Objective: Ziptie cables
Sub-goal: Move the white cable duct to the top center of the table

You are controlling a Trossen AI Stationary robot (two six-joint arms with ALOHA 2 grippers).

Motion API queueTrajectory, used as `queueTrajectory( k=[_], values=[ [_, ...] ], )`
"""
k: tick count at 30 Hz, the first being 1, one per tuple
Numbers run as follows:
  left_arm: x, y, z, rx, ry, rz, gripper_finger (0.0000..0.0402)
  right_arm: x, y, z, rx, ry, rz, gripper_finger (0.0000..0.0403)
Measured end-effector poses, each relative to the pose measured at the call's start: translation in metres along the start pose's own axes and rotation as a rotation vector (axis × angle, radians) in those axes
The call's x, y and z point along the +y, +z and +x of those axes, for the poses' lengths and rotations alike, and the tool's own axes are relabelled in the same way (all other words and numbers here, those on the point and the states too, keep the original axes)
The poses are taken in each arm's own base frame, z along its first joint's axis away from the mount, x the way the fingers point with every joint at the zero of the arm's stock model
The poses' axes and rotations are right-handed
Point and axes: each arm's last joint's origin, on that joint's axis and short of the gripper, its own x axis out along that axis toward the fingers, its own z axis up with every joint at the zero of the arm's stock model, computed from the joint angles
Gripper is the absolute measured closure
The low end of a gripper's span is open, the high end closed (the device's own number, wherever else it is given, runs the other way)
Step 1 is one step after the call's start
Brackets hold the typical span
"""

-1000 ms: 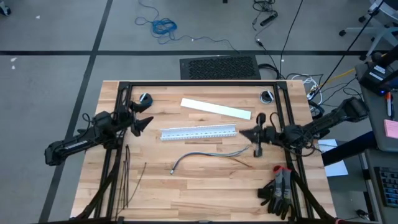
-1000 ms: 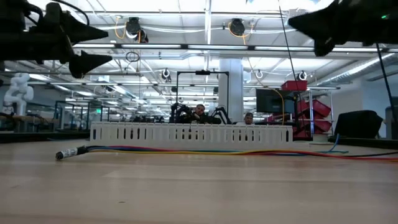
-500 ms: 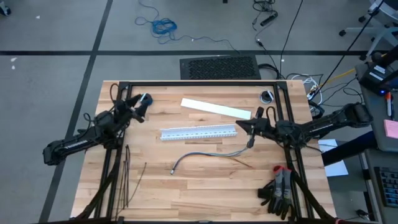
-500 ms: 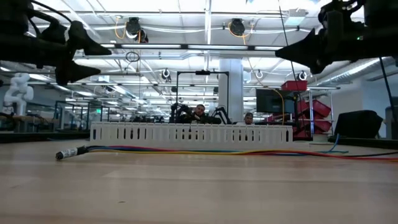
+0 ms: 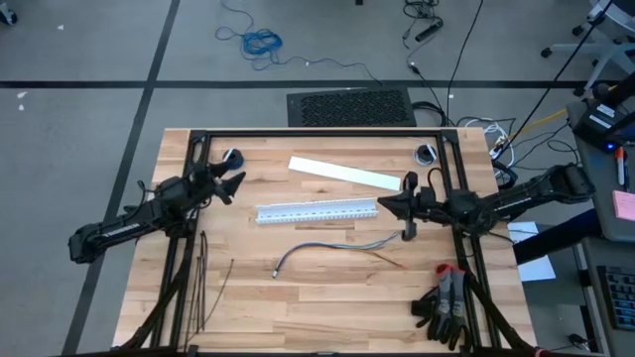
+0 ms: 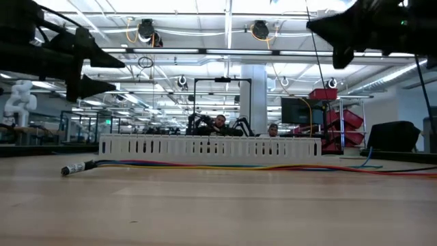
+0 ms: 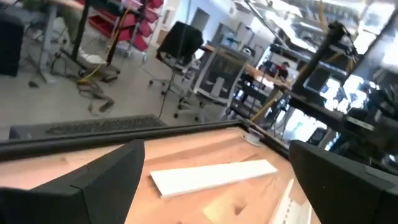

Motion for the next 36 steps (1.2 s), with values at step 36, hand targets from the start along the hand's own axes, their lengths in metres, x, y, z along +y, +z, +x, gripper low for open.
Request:
queueTrajectory(
  k=[36],
  values=[
    [-0.008,0.016,-0.001,-0.163,-0.078,0.201,0.0008,-0.001,-0.008,0.011,0.104,-0.114,-0.069,0.0403]
  ],
)
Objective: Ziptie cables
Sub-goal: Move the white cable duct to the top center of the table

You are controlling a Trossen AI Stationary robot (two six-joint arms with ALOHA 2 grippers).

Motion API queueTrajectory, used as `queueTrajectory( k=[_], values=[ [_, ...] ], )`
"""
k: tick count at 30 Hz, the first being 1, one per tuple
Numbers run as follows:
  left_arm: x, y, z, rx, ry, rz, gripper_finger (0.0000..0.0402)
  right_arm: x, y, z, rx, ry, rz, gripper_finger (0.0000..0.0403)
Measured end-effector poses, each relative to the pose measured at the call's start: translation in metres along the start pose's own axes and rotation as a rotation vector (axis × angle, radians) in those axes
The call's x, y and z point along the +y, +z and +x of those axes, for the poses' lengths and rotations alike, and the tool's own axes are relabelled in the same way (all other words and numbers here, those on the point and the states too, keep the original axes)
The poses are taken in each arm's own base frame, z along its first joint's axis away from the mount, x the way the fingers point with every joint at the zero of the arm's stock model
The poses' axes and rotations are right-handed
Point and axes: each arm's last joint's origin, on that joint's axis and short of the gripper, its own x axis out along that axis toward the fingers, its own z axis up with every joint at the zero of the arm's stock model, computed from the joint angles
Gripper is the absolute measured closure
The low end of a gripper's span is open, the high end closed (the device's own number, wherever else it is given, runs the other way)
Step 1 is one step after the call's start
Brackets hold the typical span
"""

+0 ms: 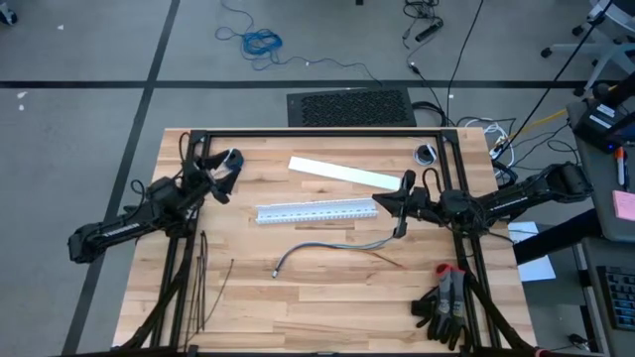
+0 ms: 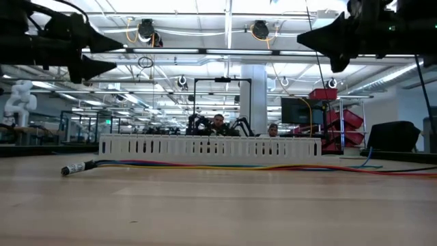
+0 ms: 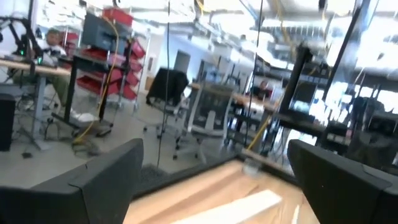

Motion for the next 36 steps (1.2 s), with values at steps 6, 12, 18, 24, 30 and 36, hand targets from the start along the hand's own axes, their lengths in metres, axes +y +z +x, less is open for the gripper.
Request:
queueTrajectory(
  k=[6,12,18,24,30,36],
  values=[
    [0.001,-0.007,0.000,0.068,0.010,0.036,0.0008,0.008,0.002,0.011,0.052,0.080,0.042,0.0403],
    [0.001,-0.003,0.000,0.032,0.005,0.099,0.0008,0.028,0.020,0.059,0.242,0.116,-0.161,0.0403],
    [0.008,-0.005,-0.001,0.041,0.238,0.181,0.0008,0.036,0.027,0.095,0.296,0.055,-0.376,0.0403],
    [0.010,-0.005,-0.001,0.033,0.304,0.177,0.0008,0.033,0.031,0.103,0.218,0.040,-0.430,0.0403],
    [0.005,-0.004,0.000,0.036,0.160,0.166,0.0008,0.032,0.054,0.123,0.304,0.093,-0.402,0.0403],
    [-0.001,0.014,0.000,-0.055,0.061,0.190,0.0008,0.027,0.065,0.176,0.488,0.104,-0.428,0.0403]
  ],
)
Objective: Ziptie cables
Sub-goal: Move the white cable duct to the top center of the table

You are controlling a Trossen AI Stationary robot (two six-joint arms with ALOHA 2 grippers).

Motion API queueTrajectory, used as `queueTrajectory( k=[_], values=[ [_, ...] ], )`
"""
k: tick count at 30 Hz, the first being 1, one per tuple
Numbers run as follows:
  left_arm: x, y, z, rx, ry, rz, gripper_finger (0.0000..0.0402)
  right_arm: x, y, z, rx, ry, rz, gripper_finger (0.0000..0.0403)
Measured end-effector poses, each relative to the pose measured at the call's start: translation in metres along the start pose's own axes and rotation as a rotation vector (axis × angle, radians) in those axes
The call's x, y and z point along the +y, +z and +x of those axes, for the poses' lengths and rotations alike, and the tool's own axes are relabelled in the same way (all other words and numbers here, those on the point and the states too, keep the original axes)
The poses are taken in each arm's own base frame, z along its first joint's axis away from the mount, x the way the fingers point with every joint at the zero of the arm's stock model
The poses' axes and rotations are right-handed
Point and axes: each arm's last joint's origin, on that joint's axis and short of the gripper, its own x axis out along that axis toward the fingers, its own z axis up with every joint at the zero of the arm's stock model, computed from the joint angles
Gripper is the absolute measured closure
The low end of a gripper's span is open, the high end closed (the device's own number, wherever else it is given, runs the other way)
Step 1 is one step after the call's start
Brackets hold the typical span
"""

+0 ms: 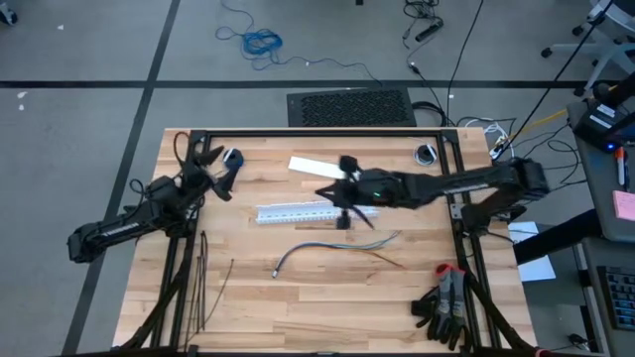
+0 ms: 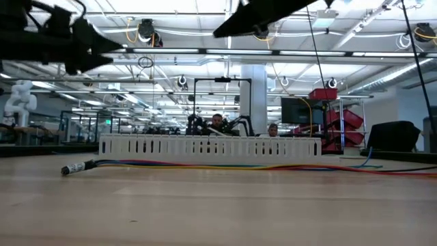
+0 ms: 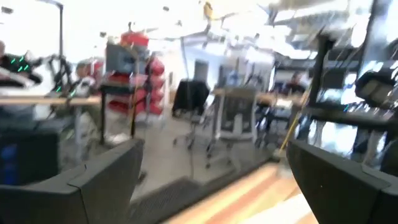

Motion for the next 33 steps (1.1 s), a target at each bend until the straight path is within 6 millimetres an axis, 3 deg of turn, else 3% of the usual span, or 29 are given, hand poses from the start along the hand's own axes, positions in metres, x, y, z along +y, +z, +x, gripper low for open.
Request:
queueTrajectory(
  k=[4,8,14,19,25,29,33],
  values=[
    [-0.003,0.016,0.002,-0.015,-0.073,-0.026,0.0008,-0.009,0.002,0.041,0.046,0.012,0.029,0.0403],
    [-0.006,0.021,0.009,0.062,-0.121,-0.041,0.0008,-0.008,-0.008,0.078,0.079,0.135,0.079,0.0393],
    [-0.014,0.013,0.025,0.391,-0.224,0.005,0.0008,0.007,-0.015,0.120,0.108,0.366,0.156,0.0351],
    [-0.024,0.005,0.038,0.687,-0.299,-0.032,0.0008,0.030,-0.014,0.146,0.243,0.429,0.075,0.0307],
    [-0.040,-0.012,0.045,0.870,-0.360,-0.167,0.0008,0.045,-0.008,0.162,0.284,0.386,0.019,0.0285],
    [-0.046,-0.022,0.042,1.001,-0.299,-0.310,0.0008,0.055,-0.001,0.159,0.281,0.414,-0.012,0.0294],
    [-0.053,-0.026,0.035,1.088,-0.311,-0.348,0.0008,0.062,-0.013,0.151,0.431,0.466,-0.026,0.0310]
  ],
)
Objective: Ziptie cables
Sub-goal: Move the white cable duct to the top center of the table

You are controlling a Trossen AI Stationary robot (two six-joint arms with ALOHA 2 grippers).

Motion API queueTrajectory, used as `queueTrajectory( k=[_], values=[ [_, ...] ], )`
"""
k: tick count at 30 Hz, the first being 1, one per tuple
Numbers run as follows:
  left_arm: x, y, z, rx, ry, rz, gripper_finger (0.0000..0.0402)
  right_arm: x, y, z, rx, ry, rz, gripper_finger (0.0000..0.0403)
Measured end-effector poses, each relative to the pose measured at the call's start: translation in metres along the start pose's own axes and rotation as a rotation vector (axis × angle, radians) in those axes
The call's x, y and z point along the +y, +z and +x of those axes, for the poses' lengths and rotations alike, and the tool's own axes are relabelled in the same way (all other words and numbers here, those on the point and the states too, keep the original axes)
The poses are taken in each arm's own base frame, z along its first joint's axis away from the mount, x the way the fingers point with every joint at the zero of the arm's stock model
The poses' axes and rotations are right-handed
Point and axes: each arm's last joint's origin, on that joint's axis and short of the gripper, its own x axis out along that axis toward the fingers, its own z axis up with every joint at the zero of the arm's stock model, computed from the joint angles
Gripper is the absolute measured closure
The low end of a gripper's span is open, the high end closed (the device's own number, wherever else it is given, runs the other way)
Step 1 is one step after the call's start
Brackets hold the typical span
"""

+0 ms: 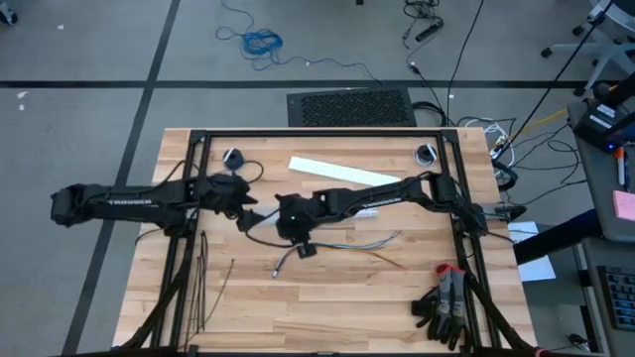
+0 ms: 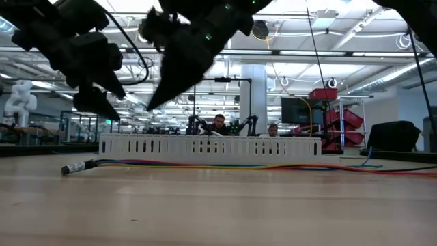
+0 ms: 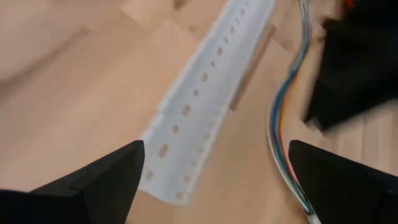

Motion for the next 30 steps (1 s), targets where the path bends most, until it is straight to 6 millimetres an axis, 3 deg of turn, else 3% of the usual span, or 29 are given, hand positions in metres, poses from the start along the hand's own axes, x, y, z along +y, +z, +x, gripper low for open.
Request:
queueTrajectory(
  k=[7,18,21,30],
  values=[
    [-0.016,-0.006,0.012,0.005,-0.003,0.066,0.0009,0.015,-0.029,0.011,0.191,0.058,0.037,0.0318],
    [-0.054,-0.020,0.059,0.039,-0.216,0.258,0.0062,0.015,-0.063,0.021,0.362,-0.031,0.123,0.0317],
    [-0.047,-0.021,0.073,0.031,-0.151,0.281,0.0071,0.006,-0.071,0.021,0.356,-0.045,0.143,0.0316],
    [0.002,-0.001,0.104,-0.001,0.061,0.312,0.0082,-0.035,-0.083,0.019,0.315,-0.104,0.150,0.0316]
  ],
)
